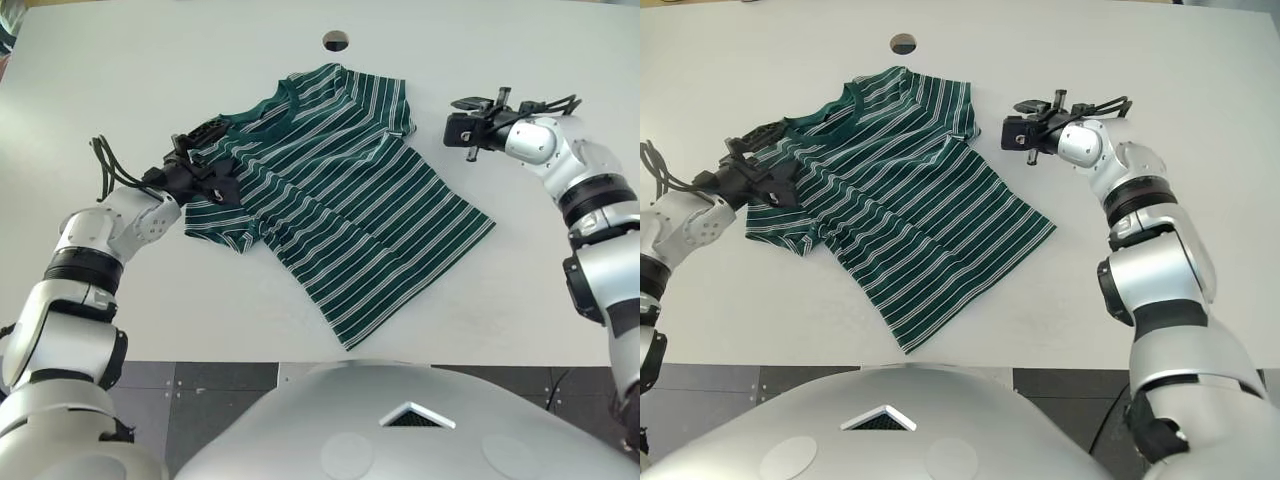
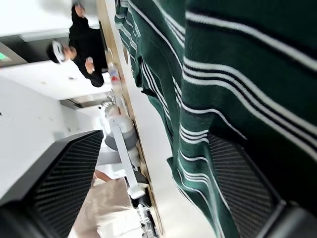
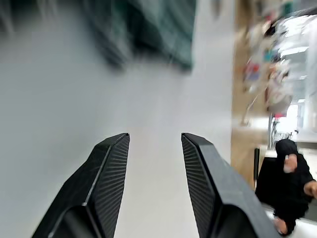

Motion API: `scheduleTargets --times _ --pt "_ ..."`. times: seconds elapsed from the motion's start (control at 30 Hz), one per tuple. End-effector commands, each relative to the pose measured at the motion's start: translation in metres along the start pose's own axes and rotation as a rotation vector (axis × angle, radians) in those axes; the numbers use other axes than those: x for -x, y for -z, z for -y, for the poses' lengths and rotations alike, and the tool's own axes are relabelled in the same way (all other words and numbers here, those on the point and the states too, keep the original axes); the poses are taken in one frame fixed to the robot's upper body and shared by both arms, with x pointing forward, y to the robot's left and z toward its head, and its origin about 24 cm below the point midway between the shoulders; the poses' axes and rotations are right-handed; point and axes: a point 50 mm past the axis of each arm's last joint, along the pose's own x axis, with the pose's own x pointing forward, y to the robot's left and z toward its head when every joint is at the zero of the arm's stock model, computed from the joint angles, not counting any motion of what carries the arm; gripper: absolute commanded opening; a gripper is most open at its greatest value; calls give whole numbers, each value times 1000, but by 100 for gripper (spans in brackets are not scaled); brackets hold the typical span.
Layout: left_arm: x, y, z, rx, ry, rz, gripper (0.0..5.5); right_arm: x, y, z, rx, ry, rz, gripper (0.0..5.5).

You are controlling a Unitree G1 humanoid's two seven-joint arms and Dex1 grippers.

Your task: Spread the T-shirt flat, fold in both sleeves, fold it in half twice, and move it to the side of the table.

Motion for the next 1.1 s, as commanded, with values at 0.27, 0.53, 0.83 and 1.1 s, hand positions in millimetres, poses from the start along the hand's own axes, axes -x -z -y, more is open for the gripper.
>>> scheduleTargets --times 0.27,0.53,0.83,1.1 --pt "-1 40 -59 -137 -210 -20 393 15 -86 -8 -103 -37 480 194" --pt "6 29 -111 409 -495 121 393 63 -27 -94 210 -705 127 194" --pt "11 25 -126 519 -526 159 393 131 -62 -113 -50 -1128 313 194" --pt "17 23 -124 537 -525 150 393 102 -65 -26 21 -675 329 194"
